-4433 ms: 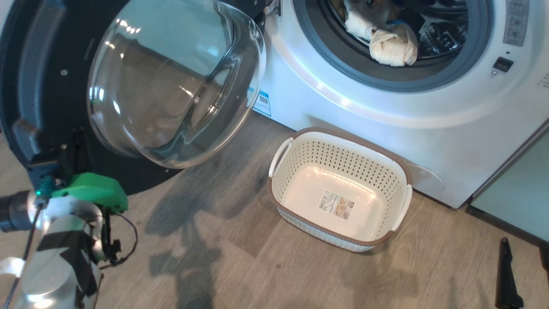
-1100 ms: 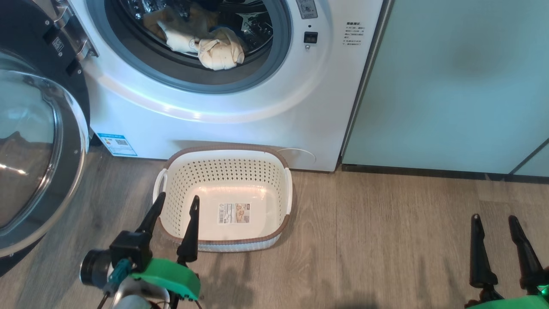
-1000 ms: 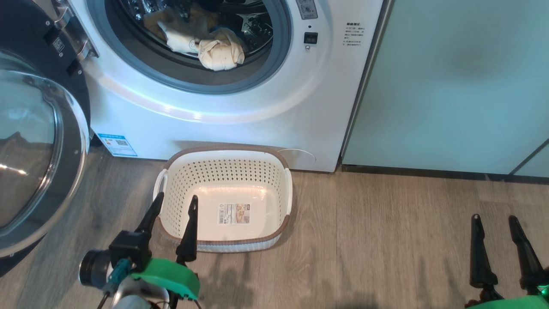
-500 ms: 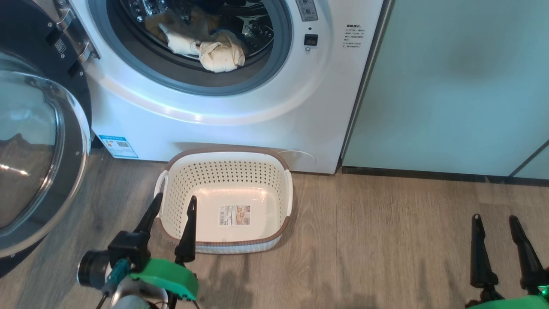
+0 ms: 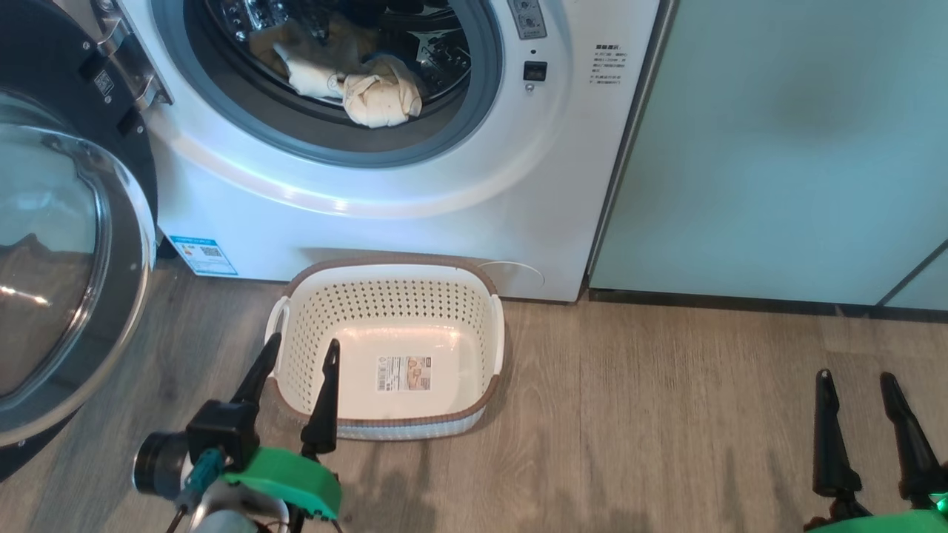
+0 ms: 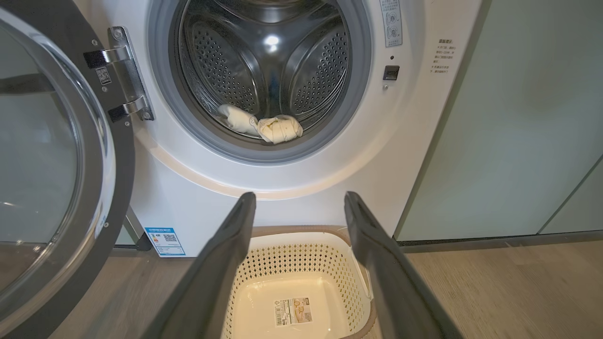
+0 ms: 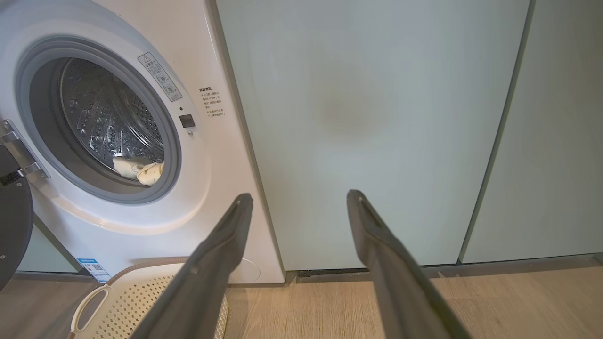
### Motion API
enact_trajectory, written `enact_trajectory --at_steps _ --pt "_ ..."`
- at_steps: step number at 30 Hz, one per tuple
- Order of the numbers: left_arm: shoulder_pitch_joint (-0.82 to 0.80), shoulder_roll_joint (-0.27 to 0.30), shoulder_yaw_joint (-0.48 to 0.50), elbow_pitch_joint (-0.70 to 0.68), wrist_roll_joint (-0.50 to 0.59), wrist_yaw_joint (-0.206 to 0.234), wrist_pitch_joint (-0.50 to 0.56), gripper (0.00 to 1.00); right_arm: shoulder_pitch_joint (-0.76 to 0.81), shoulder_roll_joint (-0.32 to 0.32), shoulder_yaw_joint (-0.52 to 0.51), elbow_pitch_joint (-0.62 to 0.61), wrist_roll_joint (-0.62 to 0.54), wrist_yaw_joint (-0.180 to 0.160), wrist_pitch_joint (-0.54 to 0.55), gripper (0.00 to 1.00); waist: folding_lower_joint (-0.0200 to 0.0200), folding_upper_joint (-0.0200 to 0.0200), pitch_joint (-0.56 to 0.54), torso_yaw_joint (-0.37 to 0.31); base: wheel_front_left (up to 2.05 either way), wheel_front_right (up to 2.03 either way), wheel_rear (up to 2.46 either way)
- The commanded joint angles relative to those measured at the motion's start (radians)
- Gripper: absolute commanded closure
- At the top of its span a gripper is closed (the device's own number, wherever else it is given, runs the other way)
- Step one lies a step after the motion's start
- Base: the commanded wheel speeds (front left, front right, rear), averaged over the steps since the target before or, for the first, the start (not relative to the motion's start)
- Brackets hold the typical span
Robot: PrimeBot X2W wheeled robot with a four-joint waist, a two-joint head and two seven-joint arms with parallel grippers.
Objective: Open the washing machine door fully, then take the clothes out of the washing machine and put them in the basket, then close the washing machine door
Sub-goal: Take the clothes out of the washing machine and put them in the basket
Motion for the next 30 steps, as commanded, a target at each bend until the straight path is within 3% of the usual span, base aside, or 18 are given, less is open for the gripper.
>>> enact_trajectory --at_steps 1,18,30 --pt "-0.047 0.018 0.026 -0.026 -0.004 0.010 -0.014 0.00 -0.028 -0.018 0.015 -0.029 0.008 -0.003 -0.007 0.00 0.0000 0.0000 -0.002 -0.001 0.90 -0.90 0.00" --pt "-0.051 0.029 0.007 -0.022 -0.003 0.011 -0.027 0.00 -0.026 -0.018 0.015 -0.025 0.011 -0.003 -0.007 0.00 0.0000 0.0000 -0.017 -0.001 1.56 -1.56 0.00" --pt "-0.051 0.032 0.002 -0.010 -0.015 0.016 -0.033 0.00 -0.028 -0.018 0.019 -0.022 0.011 -0.003 -0.007 0.00 0.0000 0.0000 -0.020 0.000 0.35 -0.35 0.00"
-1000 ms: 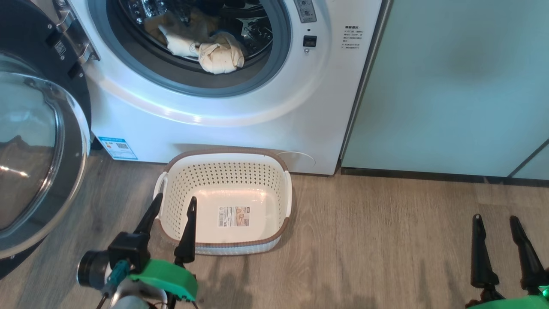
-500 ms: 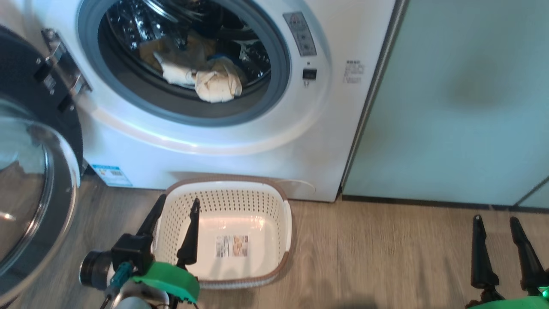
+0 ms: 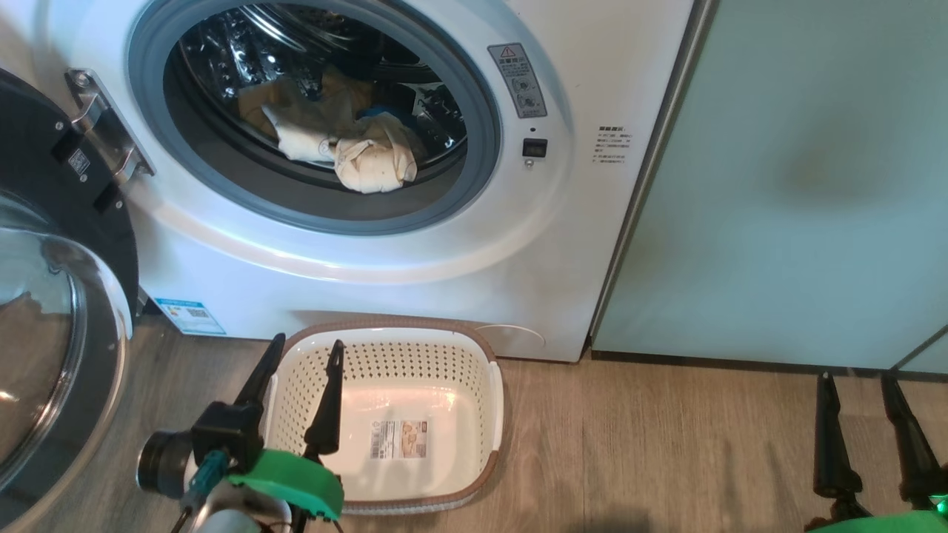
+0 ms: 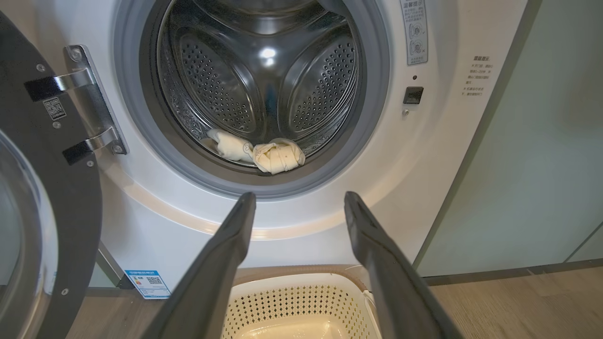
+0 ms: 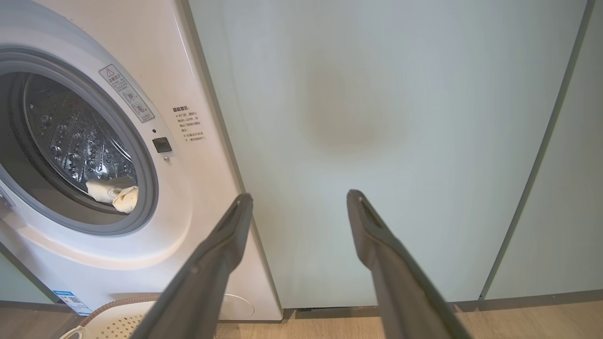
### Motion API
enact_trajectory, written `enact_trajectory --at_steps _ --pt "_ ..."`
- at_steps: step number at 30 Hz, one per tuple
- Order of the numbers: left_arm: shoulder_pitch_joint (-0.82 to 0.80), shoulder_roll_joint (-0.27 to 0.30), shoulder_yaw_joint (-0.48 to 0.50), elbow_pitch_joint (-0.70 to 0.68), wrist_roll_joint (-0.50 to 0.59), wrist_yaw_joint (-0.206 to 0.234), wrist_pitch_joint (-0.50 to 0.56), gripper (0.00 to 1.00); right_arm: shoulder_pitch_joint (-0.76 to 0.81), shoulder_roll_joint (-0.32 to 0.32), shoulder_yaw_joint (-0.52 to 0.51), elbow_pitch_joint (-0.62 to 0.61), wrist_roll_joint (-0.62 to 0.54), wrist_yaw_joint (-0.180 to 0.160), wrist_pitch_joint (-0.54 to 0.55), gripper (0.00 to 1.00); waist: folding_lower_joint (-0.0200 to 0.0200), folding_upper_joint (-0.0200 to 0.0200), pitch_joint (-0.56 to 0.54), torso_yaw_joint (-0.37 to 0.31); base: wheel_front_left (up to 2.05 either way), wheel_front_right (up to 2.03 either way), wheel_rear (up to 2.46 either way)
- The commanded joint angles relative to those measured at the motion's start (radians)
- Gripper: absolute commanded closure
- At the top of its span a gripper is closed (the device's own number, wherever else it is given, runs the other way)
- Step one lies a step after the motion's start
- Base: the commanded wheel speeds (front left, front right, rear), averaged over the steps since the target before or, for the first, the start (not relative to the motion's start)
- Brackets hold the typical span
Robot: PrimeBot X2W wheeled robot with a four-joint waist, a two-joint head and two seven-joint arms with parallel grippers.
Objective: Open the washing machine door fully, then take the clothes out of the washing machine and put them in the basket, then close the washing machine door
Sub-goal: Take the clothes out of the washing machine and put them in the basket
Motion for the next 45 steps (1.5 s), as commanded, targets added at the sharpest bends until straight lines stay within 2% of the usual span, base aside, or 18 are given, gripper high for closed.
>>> enact_trajectory --at_steps 1,10,22,29,35,45 --pt "-0.041 0.016 0.030 -0.028 -0.005 0.008 -0.008 0.00 -0.030 -0.018 0.019 -0.026 0.003 -0.003 -0.007 0.00 0.0001 0.0000 0.000 -0.001 0.00 0.00 0.00" --pt "-0.046 0.020 0.028 -0.023 -0.010 0.015 -0.010 0.00 -0.031 -0.018 0.020 -0.022 0.002 -0.003 -0.007 0.00 0.0001 0.0000 -0.002 -0.004 0.00 0.00 0.00" --pt "-0.071 0.036 0.008 -0.012 -0.025 -0.012 -0.007 0.00 -0.032 -0.018 0.025 -0.019 0.005 -0.003 -0.007 0.00 0.0001 0.0000 -0.002 -0.008 0.00 0.00 0.00" --pt "-0.120 0.046 0.013 0.028 -0.056 -0.029 0.036 0.00 -0.037 -0.018 0.024 -0.025 0.006 -0.003 -0.007 0.00 0.0001 0.0000 0.018 -0.010 0.00 0.00 0.00" --pt "-0.227 0.048 0.014 0.131 -0.110 -0.060 0.126 0.00 -0.058 -0.018 0.024 -0.035 0.002 -0.003 -0.007 0.00 0.0001 0.0000 0.071 -0.018 0.00 0.00 0.00" --pt "-0.509 0.113 0.027 0.337 -0.147 -0.106 0.188 0.00 -0.133 -0.018 0.022 -0.051 0.017 -0.003 -0.007 0.00 0.0001 0.0000 0.223 -0.081 0.00 0.00 0.00"
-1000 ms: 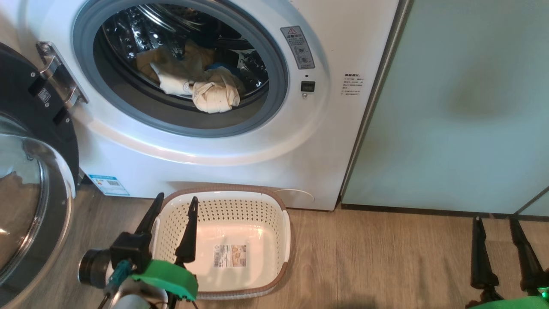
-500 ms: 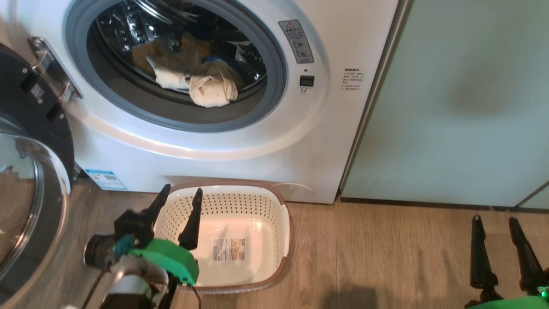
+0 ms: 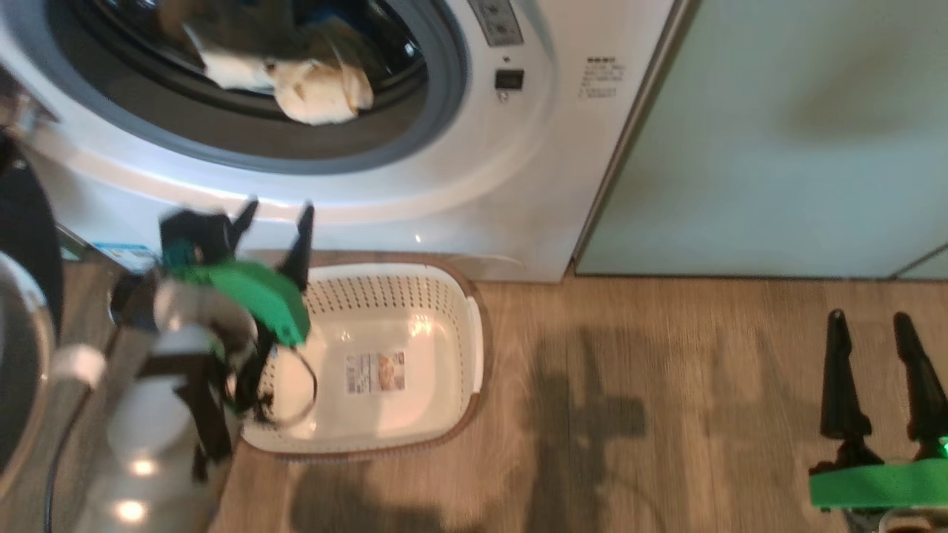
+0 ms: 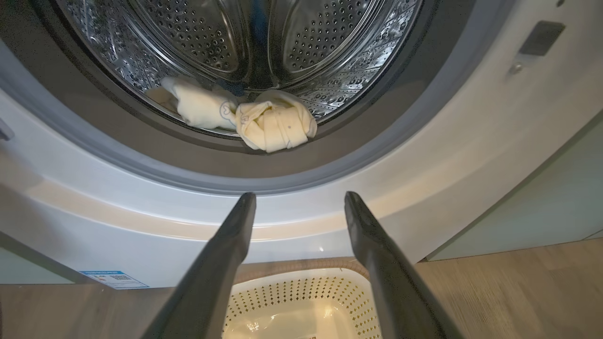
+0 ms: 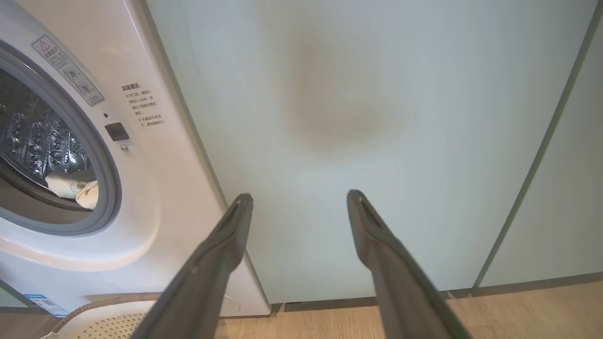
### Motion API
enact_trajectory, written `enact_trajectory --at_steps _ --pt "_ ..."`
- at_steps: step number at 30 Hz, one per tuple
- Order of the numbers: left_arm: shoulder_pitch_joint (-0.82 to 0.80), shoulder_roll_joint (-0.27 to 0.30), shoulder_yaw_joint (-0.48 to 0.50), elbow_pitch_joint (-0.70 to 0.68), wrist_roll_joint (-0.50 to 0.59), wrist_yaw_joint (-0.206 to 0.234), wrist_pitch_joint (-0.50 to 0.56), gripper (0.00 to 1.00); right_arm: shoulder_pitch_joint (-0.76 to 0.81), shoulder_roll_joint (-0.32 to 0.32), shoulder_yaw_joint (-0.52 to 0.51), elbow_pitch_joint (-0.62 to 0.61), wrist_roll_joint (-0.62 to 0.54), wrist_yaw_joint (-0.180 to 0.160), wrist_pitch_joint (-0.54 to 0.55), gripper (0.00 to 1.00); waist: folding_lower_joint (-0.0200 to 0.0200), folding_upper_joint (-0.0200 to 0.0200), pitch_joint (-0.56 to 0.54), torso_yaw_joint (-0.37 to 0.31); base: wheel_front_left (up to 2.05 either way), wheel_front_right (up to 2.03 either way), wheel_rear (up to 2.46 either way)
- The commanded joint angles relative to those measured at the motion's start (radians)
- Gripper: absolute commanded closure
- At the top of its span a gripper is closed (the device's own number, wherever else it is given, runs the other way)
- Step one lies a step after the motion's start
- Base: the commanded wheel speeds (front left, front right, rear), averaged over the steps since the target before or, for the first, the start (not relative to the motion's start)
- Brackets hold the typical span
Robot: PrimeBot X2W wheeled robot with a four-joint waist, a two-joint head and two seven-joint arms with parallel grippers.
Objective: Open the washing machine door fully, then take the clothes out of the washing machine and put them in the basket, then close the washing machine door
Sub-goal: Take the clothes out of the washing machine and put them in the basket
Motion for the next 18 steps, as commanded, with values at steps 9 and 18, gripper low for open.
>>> enact_trajectory --at_steps 9,18 --pt "-0.338 0.104 0.025 0.141 -0.081 -0.046 0.108 0.00 -0.098 -0.018 0.018 -0.042 0.048 -0.003 -0.007 0.00 -0.0002 0.0000 0.155 -0.080 0.00 0.00 0.00" --pt "-0.564 0.205 -0.048 0.218 -0.194 -0.056 0.319 0.00 -0.148 -0.018 0.022 -0.039 0.107 -0.003 -0.007 0.00 -0.0002 0.0000 0.231 -0.148 0.00 0.00 0.00"
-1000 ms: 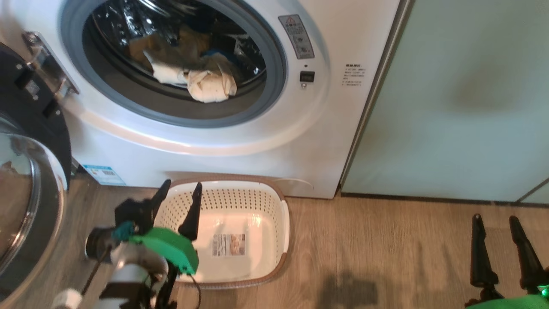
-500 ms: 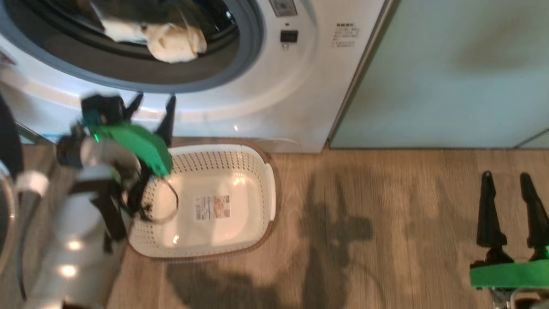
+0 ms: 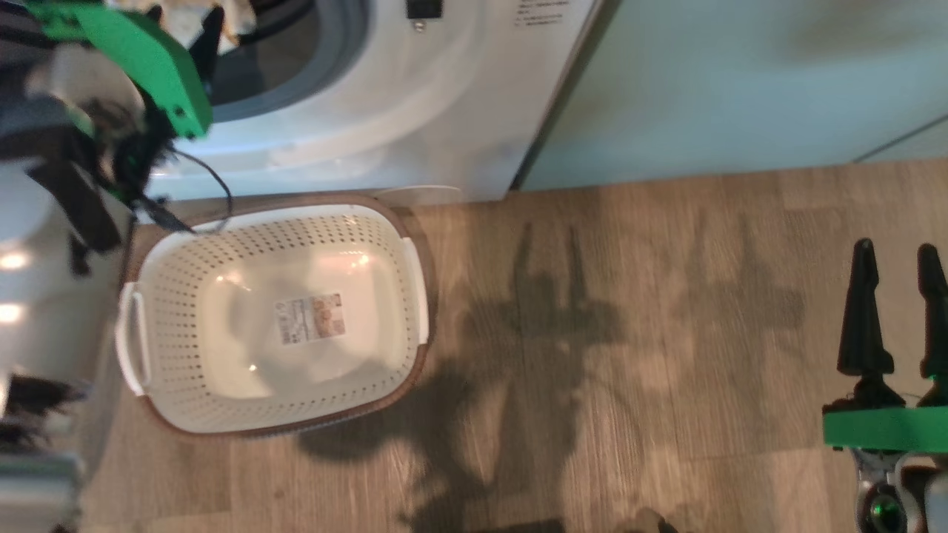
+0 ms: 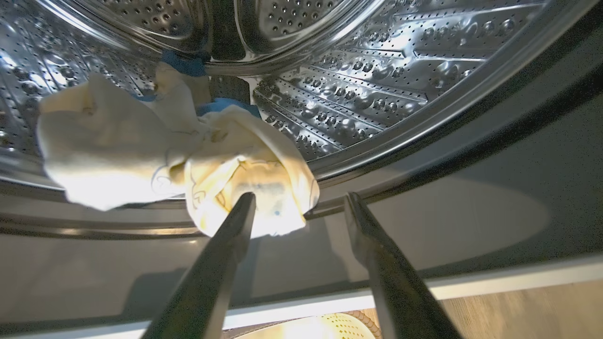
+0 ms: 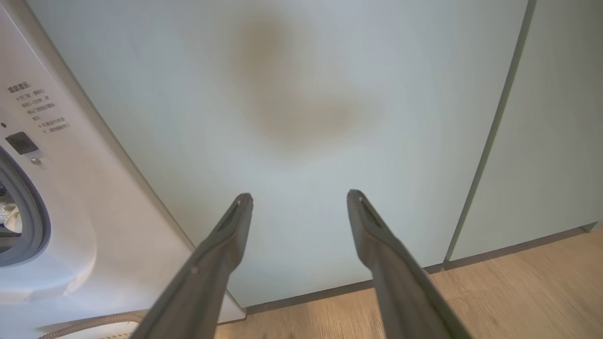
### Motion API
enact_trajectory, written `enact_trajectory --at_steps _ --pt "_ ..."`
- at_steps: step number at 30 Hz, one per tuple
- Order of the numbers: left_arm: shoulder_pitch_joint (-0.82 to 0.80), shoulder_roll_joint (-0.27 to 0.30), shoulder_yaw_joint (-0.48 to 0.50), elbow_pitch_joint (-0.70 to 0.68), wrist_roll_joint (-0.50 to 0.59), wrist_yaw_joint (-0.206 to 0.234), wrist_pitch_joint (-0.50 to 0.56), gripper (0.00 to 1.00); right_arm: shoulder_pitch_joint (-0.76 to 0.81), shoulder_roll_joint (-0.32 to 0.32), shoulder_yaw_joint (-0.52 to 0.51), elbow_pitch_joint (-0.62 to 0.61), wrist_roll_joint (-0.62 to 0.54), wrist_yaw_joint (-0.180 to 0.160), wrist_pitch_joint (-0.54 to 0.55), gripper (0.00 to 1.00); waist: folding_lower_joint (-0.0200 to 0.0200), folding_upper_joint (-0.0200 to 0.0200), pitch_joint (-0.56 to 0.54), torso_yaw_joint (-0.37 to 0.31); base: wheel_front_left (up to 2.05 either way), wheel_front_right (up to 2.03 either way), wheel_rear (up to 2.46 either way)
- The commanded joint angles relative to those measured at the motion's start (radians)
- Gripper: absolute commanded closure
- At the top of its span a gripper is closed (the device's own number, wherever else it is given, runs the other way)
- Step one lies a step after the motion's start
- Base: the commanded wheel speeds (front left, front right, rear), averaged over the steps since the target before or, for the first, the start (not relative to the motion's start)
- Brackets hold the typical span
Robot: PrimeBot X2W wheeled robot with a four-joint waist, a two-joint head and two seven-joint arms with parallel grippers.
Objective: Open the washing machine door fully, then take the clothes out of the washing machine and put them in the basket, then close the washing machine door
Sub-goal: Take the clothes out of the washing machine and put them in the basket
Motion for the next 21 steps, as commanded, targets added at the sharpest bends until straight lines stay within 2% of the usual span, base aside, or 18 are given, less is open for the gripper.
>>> enact_trajectory --at_steps 1,8,13,20,21 --pt "-0.055 0.069 0.007 -0.033 -0.021 -0.001 0.028 0.00 -0.022 -0.018 0.018 -0.029 0.012 -0.003 -0.007 0.00 -0.0002 0.0000 0.029 -0.028 0.00 0.00 0.00" --pt "-0.155 0.179 -0.045 -0.025 -0.092 -0.001 0.181 0.00 -0.057 -0.018 0.040 -0.022 0.063 -0.003 -0.007 0.00 -0.0002 0.0000 0.088 -0.087 0.00 0.00 0.00" --pt "-0.185 0.205 -0.036 0.012 -0.112 0.001 0.241 0.00 -0.068 -0.018 0.050 -0.017 0.087 -0.003 -0.007 0.00 -0.0002 0.0000 0.106 -0.116 0.00 0.00 0.00" --pt "-0.202 0.235 -0.044 0.061 -0.105 0.042 0.324 0.00 -0.080 -0.018 0.055 -0.012 0.104 -0.003 -0.007 0.00 -0.0002 0.0000 0.118 -0.148 0.00 0.00 0.00" --pt "-0.203 0.238 -0.045 0.062 -0.104 0.046 0.327 0.22 -0.079 -0.018 0.055 -0.013 0.106 -0.003 -0.007 0.00 -0.0002 0.0000 0.120 -0.151 0.00 0.00 0.00"
